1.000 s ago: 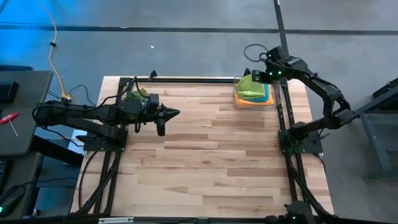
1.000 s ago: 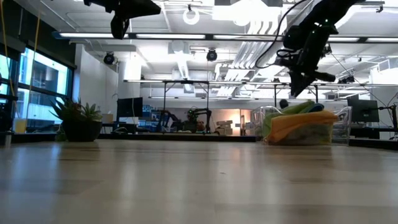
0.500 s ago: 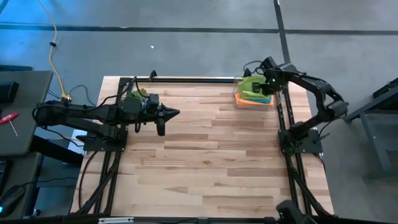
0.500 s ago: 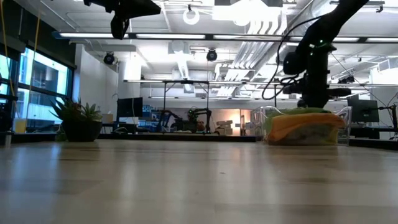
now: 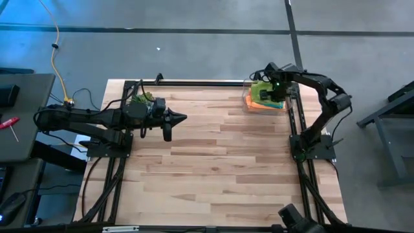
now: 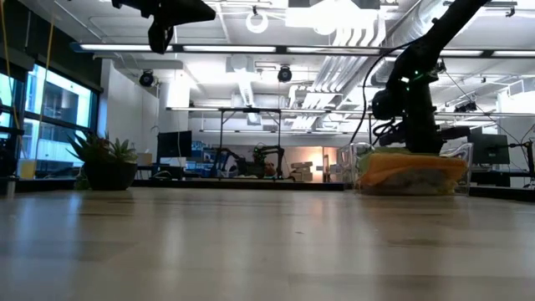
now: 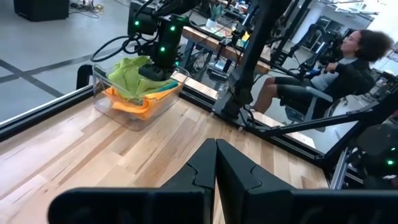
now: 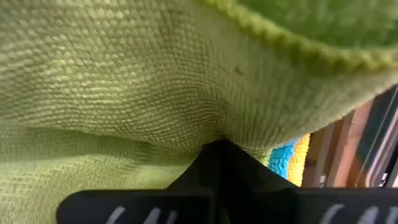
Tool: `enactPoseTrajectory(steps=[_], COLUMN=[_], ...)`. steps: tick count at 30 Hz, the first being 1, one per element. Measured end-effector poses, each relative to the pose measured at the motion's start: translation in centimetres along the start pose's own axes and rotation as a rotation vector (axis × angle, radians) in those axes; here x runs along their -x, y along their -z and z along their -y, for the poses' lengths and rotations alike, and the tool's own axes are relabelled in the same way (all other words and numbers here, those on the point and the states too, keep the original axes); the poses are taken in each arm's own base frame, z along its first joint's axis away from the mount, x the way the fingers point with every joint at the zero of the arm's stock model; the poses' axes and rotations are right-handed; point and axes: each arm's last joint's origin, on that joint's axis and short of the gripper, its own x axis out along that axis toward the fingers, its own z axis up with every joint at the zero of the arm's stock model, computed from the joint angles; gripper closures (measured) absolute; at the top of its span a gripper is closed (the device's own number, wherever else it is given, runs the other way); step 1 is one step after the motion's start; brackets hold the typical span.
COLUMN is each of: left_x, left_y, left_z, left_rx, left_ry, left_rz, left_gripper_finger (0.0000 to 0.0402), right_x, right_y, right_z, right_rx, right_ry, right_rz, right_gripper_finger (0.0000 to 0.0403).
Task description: Fold microfiber towels
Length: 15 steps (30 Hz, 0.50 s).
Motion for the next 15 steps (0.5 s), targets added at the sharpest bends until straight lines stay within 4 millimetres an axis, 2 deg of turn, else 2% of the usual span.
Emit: enactPoseTrajectory(steps=[3,6,10,15], left_x=[0.0,0.0,0.0,0.0], left_y=[0.1,0.2,0.2,0.2], left_z=[0.0,-0.1,-0.1,-0.1], left_rx=[-0.003,-0.004,-0.024,-0.032], left_ry=[-0.004,-0.007,-0.008,-0.003], left_rz=[-0.011,-0.017,-0.017,-0.019], left_gripper_finger=[0.0401,0.0401,0.0401,0.0401], right_x=[0.5,1.9,4.7,9.0], right_y=[0.1,0.5,1.8,4.9], right_z=[0.1,0.4,1.1,1.6], right_rx=[-0.003,-0.006,0.005,0.038], right_ry=[0.011,-0.020,-0.081,-0.185], right_rz=[0.030,0.086,0.188,0.410], right_gripper_finger=[0.0403,0.0403,0.0403,0.0403])
